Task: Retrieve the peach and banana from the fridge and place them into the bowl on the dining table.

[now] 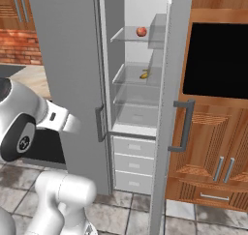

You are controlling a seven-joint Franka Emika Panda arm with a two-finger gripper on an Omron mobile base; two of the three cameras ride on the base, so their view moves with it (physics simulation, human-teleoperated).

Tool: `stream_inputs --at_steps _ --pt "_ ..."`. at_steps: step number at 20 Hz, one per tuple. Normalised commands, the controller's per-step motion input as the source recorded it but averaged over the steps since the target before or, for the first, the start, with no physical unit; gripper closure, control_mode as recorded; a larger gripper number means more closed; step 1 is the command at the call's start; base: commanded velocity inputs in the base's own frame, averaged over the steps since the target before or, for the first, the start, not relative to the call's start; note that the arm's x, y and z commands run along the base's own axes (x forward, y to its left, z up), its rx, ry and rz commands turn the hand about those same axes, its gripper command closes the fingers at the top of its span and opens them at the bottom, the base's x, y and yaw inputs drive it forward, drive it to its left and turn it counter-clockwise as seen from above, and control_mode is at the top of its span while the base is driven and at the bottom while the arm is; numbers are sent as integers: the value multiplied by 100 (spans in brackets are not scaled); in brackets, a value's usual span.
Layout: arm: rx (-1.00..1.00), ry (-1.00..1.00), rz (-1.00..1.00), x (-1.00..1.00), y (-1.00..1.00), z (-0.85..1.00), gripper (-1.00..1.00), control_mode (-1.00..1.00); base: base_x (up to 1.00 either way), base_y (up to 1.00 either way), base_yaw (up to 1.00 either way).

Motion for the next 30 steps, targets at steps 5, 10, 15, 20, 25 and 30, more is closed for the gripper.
stream_inputs --at_steps 5,10,15,20,25,30 --pt "0 0 0 -24 -27 0 -100 -100 0 0 0" --pt "0 -3 0 -23 -15 -1 -100 -100 0 0 0" --pt "0 -3 -5 -9 0 0 -100 -100 0 0 0" --pt "0 0 0 2 0 0 -100 -100 0 0 0" --pt "0 -2 -4 9 -1 0 -100 -100 0 0 0" --pt "0 -6 -7 8 -3 0 -100 -100 0 0 0"
